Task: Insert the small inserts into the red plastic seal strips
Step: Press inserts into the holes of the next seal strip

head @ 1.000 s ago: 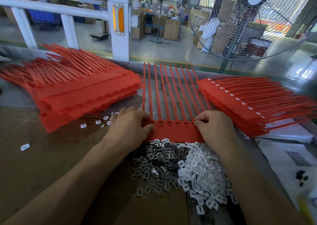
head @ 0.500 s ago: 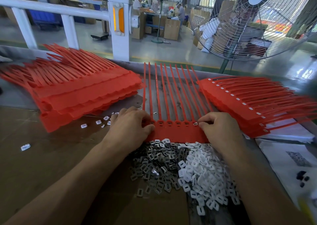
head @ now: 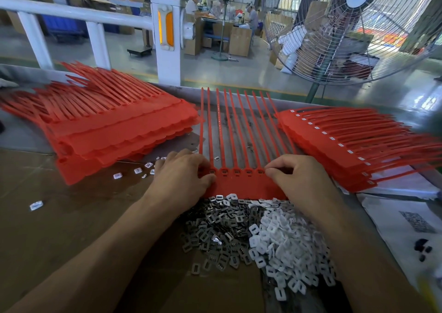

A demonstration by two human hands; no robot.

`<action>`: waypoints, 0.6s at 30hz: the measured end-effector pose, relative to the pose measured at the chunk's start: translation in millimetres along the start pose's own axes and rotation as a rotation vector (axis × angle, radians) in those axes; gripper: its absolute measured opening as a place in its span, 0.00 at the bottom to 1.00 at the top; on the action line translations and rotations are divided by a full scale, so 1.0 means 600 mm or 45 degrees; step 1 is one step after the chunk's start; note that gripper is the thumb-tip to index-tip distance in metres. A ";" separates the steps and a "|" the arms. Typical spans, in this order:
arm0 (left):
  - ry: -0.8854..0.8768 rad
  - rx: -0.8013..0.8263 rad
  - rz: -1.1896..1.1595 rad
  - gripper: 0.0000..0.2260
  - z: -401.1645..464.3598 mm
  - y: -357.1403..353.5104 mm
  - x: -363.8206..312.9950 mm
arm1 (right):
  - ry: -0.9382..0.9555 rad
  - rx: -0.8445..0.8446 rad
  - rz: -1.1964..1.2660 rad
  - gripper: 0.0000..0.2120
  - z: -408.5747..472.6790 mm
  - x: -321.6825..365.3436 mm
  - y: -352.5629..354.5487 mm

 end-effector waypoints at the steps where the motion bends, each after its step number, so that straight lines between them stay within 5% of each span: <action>1: -0.001 -0.002 0.000 0.14 0.000 0.000 0.000 | 0.049 0.089 0.009 0.04 -0.005 0.011 -0.006; 7: -0.004 -0.005 0.012 0.14 0.000 -0.001 0.000 | 0.216 0.482 -0.017 0.02 -0.028 0.053 -0.039; 18: -0.002 -0.012 0.027 0.14 0.001 -0.002 -0.001 | 0.273 0.466 -0.181 0.05 -0.033 0.068 -0.057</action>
Point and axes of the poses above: each hand's wrist, its own z-axis towards the middle knuckle, its own y-axis out of the back of the hand, x = y × z, the point moved 6 cm from there along z, towards the middle knuckle, and after that the axes turned 1 degree about -z, right-handed, at the moved point
